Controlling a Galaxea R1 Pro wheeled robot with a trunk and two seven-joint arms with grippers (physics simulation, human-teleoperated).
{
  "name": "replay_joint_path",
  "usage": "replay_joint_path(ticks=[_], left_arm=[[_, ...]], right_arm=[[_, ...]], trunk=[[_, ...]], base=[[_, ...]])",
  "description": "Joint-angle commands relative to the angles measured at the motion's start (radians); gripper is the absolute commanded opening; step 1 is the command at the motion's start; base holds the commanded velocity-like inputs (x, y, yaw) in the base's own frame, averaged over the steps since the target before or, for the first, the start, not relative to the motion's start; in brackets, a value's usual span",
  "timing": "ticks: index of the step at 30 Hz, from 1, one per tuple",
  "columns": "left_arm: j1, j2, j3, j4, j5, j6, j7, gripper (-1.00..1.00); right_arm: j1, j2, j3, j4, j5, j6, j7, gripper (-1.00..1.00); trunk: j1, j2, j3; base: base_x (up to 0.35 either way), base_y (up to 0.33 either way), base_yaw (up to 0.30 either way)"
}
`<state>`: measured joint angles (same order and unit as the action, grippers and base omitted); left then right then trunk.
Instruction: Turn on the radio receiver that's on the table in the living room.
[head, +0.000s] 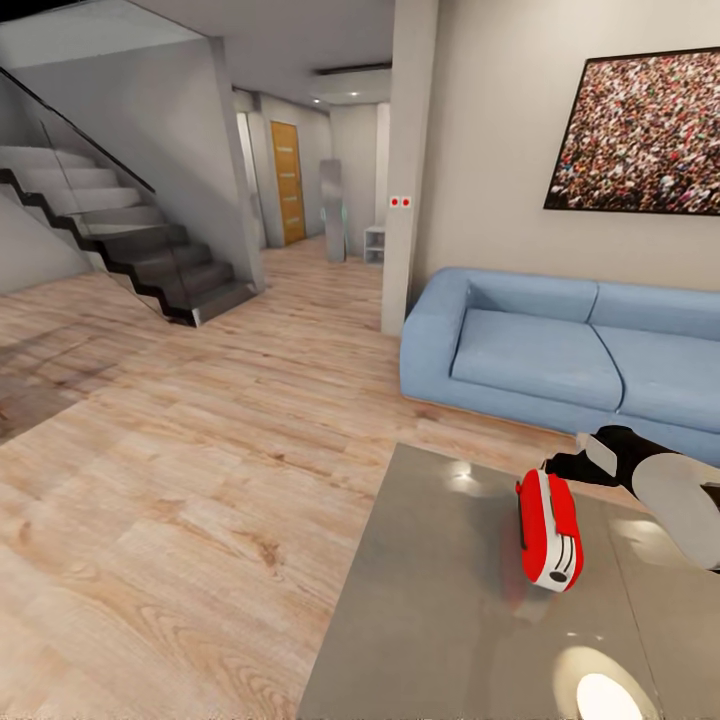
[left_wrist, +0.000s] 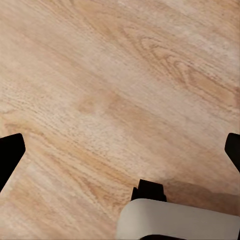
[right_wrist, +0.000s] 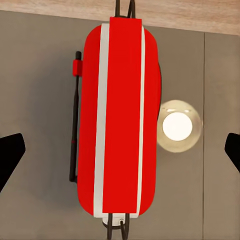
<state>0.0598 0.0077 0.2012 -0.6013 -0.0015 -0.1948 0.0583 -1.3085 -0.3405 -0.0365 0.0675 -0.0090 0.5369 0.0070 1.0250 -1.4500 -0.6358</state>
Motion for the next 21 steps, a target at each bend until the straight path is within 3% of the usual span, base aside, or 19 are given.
replay_joint_path(ticks=[1,21], left_arm=[[0.0,0.0,0.0,0.0,0.0,0.0,0.0,1.0],[0.0,0.0,0.0,0.0,0.0,0.0,0.0,1.0]], right_arm=[[0.0,0.0,0.0,0.0,0.0,0.0,0.0,1.0],[0.0,0.0,0.0,0.0,0.0,0.0,0.008,1.0]], trunk=[[0.0,0.0,-0.002],[0.0,0.0,-0.034]], base=[[0.0,0.0,0.0],[0.0,0.0,0.0]])
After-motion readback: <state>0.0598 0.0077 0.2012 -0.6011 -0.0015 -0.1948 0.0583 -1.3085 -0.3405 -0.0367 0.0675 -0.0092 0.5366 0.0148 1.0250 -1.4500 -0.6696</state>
